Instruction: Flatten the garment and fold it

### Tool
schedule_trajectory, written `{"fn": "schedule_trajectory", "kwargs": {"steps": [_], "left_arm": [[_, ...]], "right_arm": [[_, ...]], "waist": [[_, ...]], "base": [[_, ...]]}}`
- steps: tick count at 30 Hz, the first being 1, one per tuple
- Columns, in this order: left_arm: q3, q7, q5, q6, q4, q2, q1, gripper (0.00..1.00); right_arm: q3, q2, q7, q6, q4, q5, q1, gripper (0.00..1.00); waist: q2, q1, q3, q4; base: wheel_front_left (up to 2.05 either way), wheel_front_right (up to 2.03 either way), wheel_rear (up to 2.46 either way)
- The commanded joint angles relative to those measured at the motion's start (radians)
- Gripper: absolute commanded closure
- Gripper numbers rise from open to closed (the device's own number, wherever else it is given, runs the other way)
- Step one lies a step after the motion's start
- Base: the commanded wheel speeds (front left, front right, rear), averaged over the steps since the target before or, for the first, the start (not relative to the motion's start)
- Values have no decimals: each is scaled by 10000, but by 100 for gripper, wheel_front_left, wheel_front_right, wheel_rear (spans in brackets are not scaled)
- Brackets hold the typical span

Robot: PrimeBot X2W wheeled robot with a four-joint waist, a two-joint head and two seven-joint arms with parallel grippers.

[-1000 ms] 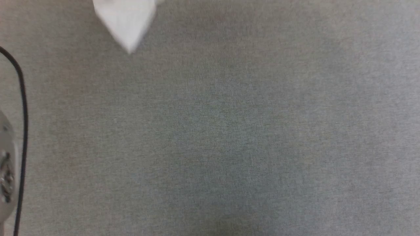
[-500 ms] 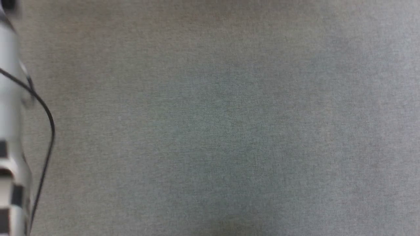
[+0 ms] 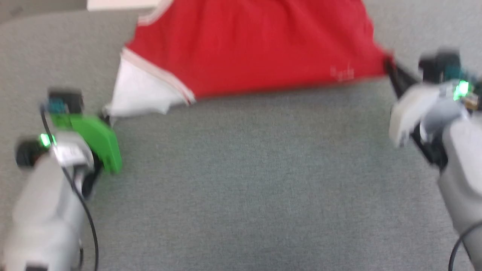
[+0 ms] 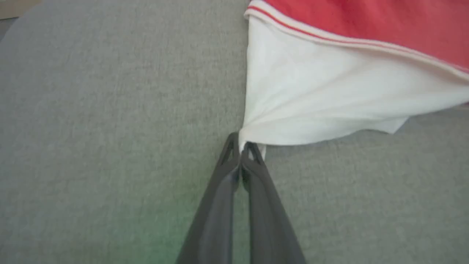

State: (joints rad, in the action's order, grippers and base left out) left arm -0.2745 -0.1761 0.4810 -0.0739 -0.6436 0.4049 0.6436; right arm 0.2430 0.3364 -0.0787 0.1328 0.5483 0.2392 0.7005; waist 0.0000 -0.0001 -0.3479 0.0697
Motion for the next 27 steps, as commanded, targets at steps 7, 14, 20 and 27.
{"fn": "schedule_trajectory", "kwargs": {"steps": [7, 14, 20, 27], "left_arm": [[330, -1091, 985, 726, 2646, 31, -3634, 100], [256, -2184, 1453, 1690, 5267, 5, -6622, 100], [33, -2757, 1523, 2393, 6357, -29, -8389, 100], [-256, -3130, 1482, 2712, 6956, 48, -9437, 100]], "right_arm": [[-260, 638, -187, -21, -1566, 513, -2839, 100], [-1234, 596, -795, -21, -3406, 559, -5498, 100], [-2122, 36, -1546, -21, -4901, 347, -7499, 100], [-2628, -504, -2250, -21, -5569, 96, -8767, 100]], "waist": [[0, 1, 1550, -310], [0, 1, 1899, -511], [0, 1, 2104, -557], [0, 1, 2287, -490]], "base": [[0, 0, 0], [0, 0, 0], [0, 0, 0], [0, 0, 0]]}}
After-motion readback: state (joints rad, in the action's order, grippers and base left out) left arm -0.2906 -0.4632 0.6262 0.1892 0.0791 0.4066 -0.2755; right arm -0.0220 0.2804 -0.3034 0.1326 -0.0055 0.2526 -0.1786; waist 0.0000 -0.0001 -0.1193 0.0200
